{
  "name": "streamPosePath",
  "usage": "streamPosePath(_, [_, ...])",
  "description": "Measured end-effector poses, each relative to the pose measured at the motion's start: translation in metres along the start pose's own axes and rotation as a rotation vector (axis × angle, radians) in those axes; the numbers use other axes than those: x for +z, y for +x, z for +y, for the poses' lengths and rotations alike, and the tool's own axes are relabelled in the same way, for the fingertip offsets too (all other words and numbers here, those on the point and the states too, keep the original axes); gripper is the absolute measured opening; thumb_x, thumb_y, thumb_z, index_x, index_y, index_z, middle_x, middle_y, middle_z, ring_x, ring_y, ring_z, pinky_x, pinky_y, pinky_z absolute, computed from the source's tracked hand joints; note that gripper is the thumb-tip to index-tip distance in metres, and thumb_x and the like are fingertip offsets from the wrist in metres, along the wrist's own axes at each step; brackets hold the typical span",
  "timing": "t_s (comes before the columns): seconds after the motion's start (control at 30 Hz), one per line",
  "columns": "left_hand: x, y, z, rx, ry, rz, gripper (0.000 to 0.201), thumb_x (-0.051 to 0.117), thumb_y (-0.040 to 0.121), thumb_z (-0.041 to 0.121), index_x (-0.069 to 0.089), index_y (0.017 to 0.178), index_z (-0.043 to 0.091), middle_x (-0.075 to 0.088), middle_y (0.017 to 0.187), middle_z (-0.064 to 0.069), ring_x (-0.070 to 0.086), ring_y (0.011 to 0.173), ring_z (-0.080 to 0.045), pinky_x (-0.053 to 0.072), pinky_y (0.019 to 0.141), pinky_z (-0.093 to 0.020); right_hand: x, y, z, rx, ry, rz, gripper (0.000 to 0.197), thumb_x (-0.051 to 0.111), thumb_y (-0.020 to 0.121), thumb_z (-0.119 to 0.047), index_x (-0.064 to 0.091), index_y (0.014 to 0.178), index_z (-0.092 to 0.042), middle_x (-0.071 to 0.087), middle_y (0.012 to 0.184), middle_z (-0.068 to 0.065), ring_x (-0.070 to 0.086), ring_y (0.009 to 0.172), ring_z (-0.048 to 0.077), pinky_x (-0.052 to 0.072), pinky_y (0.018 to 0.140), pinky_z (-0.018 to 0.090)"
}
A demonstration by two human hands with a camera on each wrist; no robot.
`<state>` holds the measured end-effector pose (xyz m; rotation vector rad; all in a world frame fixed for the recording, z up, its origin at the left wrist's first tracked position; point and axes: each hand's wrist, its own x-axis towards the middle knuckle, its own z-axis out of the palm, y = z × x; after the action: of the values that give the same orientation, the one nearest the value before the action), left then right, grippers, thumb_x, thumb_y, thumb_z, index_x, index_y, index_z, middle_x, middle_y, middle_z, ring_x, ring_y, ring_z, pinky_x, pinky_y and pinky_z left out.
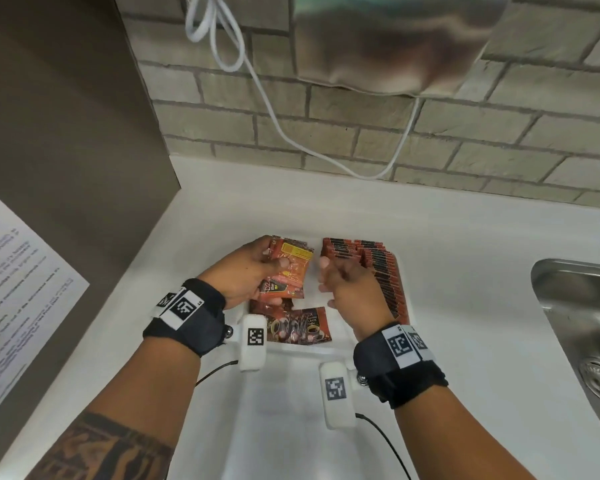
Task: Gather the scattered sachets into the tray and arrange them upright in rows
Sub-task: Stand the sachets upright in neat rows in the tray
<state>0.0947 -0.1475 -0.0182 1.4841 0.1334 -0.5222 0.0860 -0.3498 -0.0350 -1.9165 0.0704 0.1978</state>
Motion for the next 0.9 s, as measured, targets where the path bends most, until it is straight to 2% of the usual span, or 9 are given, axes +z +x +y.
streamPosePath(0.07, [-0.008,-0.002,-0.003,0.03,-0.023,0.102,0.028,0.057,0.102,0.014,0.052,0.129,0.016,0.069,0.121,-0.012,0.073,0.1,-0.03,0.06,0.065,-0.036,0.005,0.005,0.008,0.027,-0.186,-0.082,0.024,0.058,0.097,-0.044,0.066,0.097,-0.022,0.07,0.095,-0.005,0.068,0.09,0.014,0.056,0.084,0.038])
streamPosePath(0.13, [-0.009,-0.003,-0.005,0.051,-0.023,0.168,0.025,0.058,0.102,0.013,0.052,0.126,0.016,0.069,0.119,-0.011,0.073,0.095,-0.027,0.06,0.065,-0.036,0.015,0.004,0.014,0.058,-0.391,-0.256,0.02,0.063,0.094,-0.036,0.066,0.106,-0.02,0.066,0.103,-0.005,0.064,0.094,0.014,0.052,0.078,0.029])
streamPosePath(0.2, [-0.007,-0.004,-0.008,0.062,-0.019,0.19,0.024,0.058,0.102,0.013,0.053,0.125,0.016,0.07,0.117,-0.011,0.074,0.093,-0.026,0.06,0.064,-0.035,0.026,0.004,0.018,0.08,-0.491,-0.339,0.024,0.07,0.089,-0.037,0.066,0.107,-0.023,0.066,0.104,-0.004,0.064,0.093,0.014,0.05,0.073,0.025])
streamPosePath(0.3, [-0.004,-0.003,-0.012,0.073,-0.013,0.195,0.025,0.059,0.101,0.014,0.054,0.125,0.015,0.071,0.117,-0.012,0.075,0.095,-0.03,0.061,0.067,-0.039,0.037,0.002,0.016,0.112,-0.469,-0.353,0.019,0.077,0.083,-0.029,0.067,0.097,-0.021,0.069,0.096,-0.003,0.066,0.087,0.016,0.056,0.075,0.03])
streamPosePath(0.4, [-0.004,-0.003,-0.015,0.069,-0.008,0.19,0.024,0.061,0.101,0.016,0.055,0.125,0.015,0.071,0.117,-0.013,0.073,0.1,-0.034,0.062,0.075,-0.044,0.041,-0.001,0.015,0.102,-0.429,-0.332,0.021,0.081,0.079,-0.019,0.068,0.096,-0.019,0.064,0.084,-0.006,0.06,0.074,0.009,0.048,0.06,0.021])
streamPosePath(0.5, [-0.005,-0.004,-0.016,0.067,-0.007,0.183,0.023,0.06,0.101,0.016,0.057,0.124,0.016,0.072,0.116,-0.013,0.073,0.1,-0.033,0.062,0.076,-0.044,0.04,-0.002,0.012,0.133,-0.318,-0.322,0.018,0.08,0.08,-0.011,0.068,0.093,-0.019,0.064,0.074,-0.005,0.059,0.059,0.006,0.046,0.049,0.019])
streamPosePath(0.67, [-0.009,-0.005,-0.014,0.075,-0.007,0.205,0.024,0.06,0.101,0.016,0.057,0.125,0.013,0.074,0.113,-0.011,0.075,0.095,-0.029,0.062,0.07,-0.039,0.03,-0.002,0.006,0.105,-0.241,-0.332,0.017,0.078,0.082,-0.01,0.067,0.089,-0.021,0.069,0.075,0.003,0.062,0.064,0.017,0.051,0.057,0.027])
streamPosePath(0.8, [-0.011,-0.006,-0.012,0.082,-0.019,0.218,0.025,0.061,0.1,0.015,0.058,0.125,0.013,0.073,0.115,-0.011,0.075,0.097,-0.029,0.062,0.08,-0.048,0.022,-0.002,0.004,0.096,-0.228,-0.306,0.017,0.079,0.083,-0.011,0.068,0.093,-0.019,0.069,0.075,0.0,0.062,0.061,0.01,0.05,0.056,0.02])
streamPosePath(0.9, [-0.012,-0.008,-0.011,0.082,-0.023,0.257,0.026,0.063,0.099,0.016,0.061,0.125,0.015,0.073,0.114,-0.009,0.075,0.096,-0.028,0.062,0.076,-0.046,0.015,-0.003,0.003,0.1,-0.202,-0.274,0.018,0.08,0.082,-0.012,0.068,0.093,-0.021,0.067,0.073,-0.004,0.06,0.059,0.005,0.043,0.053,0.018])
